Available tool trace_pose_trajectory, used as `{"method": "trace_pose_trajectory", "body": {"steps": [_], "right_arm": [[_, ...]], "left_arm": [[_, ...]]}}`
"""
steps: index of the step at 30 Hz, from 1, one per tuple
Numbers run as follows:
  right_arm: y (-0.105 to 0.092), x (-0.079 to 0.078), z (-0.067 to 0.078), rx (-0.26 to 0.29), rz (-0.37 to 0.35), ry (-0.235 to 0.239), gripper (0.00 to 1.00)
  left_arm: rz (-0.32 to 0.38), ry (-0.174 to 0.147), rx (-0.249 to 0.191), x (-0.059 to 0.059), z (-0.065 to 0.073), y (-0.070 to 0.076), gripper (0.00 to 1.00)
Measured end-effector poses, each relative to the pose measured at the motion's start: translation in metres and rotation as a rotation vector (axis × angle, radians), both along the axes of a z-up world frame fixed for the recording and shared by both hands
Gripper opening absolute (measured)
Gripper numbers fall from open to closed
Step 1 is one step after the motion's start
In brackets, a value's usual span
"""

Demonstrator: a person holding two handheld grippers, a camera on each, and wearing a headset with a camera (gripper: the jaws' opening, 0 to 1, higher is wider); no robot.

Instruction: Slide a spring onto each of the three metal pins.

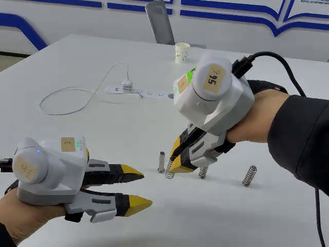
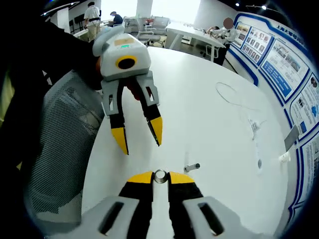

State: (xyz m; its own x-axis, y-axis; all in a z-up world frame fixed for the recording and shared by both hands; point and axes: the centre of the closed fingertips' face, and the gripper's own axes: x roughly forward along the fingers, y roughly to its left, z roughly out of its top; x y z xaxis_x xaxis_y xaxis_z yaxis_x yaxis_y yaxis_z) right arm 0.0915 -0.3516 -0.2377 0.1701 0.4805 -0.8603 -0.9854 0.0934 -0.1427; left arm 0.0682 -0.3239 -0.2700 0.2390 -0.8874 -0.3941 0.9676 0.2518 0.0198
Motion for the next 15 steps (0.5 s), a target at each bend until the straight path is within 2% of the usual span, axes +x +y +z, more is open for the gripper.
{"method": "trace_pose_trajectory", "body": {"steps": [8,15], "right_arm": [[-0.004,0.014,0.002,-0.002,-0.024,-0.009,0.12],[-0.004,0.034,0.006,0.005,-0.051,-0.029,0.12]], "left_arm": [[0.016,0.010,-0.002,0.000,-0.002,0.004,0.39],[0.022,0.015,-0.005,-0.001,-0.005,0.005,0.40]]}}
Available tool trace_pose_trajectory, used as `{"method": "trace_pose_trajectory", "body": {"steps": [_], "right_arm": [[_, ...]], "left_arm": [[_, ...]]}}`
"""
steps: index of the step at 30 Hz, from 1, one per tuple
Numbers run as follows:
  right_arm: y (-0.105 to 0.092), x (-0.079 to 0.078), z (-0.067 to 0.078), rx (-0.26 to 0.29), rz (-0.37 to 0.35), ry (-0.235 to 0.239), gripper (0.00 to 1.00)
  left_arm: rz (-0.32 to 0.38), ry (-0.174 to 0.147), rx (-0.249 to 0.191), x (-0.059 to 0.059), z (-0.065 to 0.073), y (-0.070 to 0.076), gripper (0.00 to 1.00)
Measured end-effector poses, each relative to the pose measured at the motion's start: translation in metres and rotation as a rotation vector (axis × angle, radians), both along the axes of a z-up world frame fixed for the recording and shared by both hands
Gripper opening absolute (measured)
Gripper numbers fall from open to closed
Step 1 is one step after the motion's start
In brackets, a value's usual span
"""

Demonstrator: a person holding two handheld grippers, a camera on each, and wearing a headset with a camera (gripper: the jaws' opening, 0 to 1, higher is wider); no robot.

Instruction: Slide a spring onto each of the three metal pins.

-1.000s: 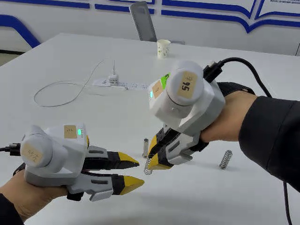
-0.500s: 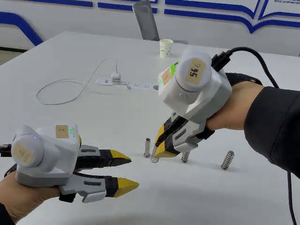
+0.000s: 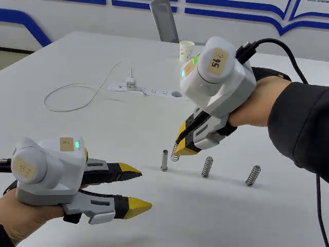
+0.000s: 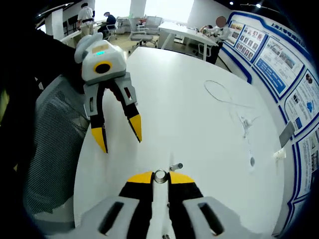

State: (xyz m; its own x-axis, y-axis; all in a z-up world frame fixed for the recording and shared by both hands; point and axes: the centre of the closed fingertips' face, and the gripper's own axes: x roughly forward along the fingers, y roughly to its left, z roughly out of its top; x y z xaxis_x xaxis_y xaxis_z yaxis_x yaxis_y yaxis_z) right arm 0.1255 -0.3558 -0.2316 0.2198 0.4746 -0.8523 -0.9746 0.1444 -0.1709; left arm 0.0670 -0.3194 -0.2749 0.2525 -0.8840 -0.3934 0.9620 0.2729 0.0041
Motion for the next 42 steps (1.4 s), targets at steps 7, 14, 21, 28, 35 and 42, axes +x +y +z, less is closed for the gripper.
{"method": "trace_pose_trajectory", "body": {"steps": [7,14,21,28,35,42], "right_arm": [[0.004,0.016,-0.004,0.001,-0.019,-0.006,0.12],[0.008,0.031,-0.007,0.009,-0.040,-0.006,0.12],[0.009,0.038,-0.018,-0.008,-0.057,0.012,0.12],[0.008,0.041,-0.027,-0.015,-0.071,0.033,0.12],[0.007,0.040,-0.034,-0.025,-0.076,0.046,0.12],[0.010,0.039,-0.039,-0.029,-0.073,0.056,0.12]], "left_arm": [[0.001,0.007,-0.004,-0.003,-0.001,-0.001,0.42],[0.004,0.016,-0.004,-0.004,-0.003,0.000,0.43],[0.001,0.019,-0.005,-0.004,-0.004,-0.001,0.44],[0.007,0.022,-0.008,-0.002,-0.004,0.001,0.44],[0.011,0.025,-0.006,-0.002,-0.006,0.003,0.44],[0.017,0.026,-0.006,-0.001,-0.006,0.005,0.43]]}}
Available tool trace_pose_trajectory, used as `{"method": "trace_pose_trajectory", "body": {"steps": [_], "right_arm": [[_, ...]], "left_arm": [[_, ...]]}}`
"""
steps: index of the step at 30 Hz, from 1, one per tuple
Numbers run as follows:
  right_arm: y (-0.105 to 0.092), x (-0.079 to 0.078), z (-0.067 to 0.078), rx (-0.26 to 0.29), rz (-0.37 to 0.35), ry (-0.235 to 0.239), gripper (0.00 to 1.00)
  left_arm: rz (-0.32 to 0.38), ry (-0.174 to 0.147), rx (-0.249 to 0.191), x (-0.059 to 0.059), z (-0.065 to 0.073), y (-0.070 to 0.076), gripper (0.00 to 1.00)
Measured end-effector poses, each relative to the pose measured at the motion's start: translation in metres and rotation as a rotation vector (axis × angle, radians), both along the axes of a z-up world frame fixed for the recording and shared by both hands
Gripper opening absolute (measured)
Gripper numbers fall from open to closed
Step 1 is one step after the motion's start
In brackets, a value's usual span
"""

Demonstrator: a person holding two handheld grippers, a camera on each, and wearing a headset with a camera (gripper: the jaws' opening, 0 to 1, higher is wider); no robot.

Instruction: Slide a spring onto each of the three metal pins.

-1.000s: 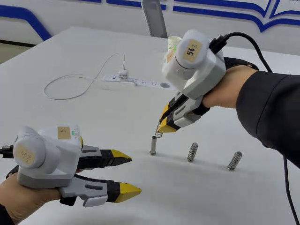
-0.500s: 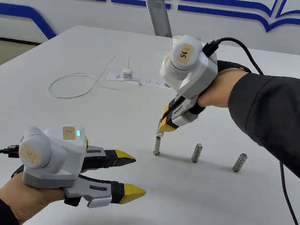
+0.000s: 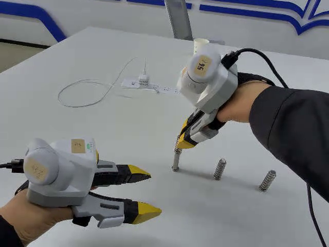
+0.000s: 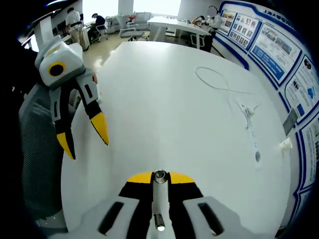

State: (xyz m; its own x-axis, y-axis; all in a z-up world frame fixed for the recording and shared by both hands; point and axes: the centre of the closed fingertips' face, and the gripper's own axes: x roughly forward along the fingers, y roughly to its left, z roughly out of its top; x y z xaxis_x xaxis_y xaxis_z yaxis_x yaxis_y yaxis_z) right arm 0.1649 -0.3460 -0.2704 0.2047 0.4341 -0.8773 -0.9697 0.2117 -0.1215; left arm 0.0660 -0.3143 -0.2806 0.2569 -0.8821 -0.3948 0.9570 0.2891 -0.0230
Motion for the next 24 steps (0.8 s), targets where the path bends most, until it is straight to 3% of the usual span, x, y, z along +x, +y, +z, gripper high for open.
{"method": "trace_pose_trajectory", "body": {"steps": [11,24], "right_arm": [[0.001,0.004,-0.015,-0.019,-0.006,0.020,0.12],[0.004,-0.002,-0.033,-0.026,-0.010,0.047,0.12]], "left_arm": [[0.007,0.009,0.006,-0.001,-0.003,0.003,0.43],[0.010,0.016,0.008,-0.002,-0.005,0.004,0.42]]}}
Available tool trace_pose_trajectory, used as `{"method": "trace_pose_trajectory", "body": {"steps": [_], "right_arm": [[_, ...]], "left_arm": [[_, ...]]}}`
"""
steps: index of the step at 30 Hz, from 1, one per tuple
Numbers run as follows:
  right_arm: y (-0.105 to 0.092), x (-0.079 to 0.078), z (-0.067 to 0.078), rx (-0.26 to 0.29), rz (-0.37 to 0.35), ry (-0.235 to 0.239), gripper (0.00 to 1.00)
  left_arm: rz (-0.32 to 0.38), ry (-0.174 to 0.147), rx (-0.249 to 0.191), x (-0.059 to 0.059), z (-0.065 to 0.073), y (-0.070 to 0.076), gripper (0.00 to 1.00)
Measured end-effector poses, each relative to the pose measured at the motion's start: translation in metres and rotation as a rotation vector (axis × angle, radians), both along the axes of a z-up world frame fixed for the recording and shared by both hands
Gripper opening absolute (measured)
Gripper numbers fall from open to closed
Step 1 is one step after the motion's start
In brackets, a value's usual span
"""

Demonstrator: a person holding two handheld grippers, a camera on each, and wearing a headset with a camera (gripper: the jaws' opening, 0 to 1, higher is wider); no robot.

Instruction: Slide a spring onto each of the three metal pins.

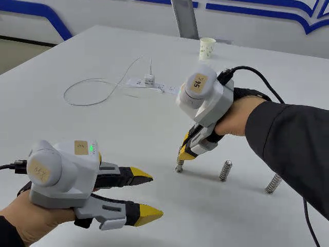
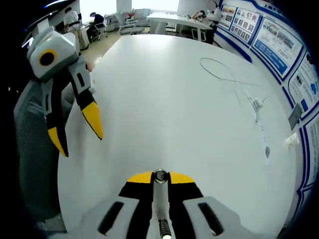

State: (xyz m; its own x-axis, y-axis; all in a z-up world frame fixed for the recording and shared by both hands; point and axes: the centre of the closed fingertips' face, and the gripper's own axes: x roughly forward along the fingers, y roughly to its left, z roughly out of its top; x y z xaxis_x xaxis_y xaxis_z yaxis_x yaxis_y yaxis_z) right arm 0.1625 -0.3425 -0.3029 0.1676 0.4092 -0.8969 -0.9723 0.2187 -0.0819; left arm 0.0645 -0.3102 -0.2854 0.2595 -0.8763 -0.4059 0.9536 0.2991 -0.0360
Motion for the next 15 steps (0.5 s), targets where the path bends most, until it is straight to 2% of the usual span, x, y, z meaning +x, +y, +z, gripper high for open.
{"method": "trace_pose_trajectory", "body": {"steps": [15], "right_arm": [[0.001,0.000,-0.019,-0.026,0.005,0.020,0.12]], "left_arm": [[0.011,0.007,-0.004,0.003,-0.002,0.002,0.42]]}}
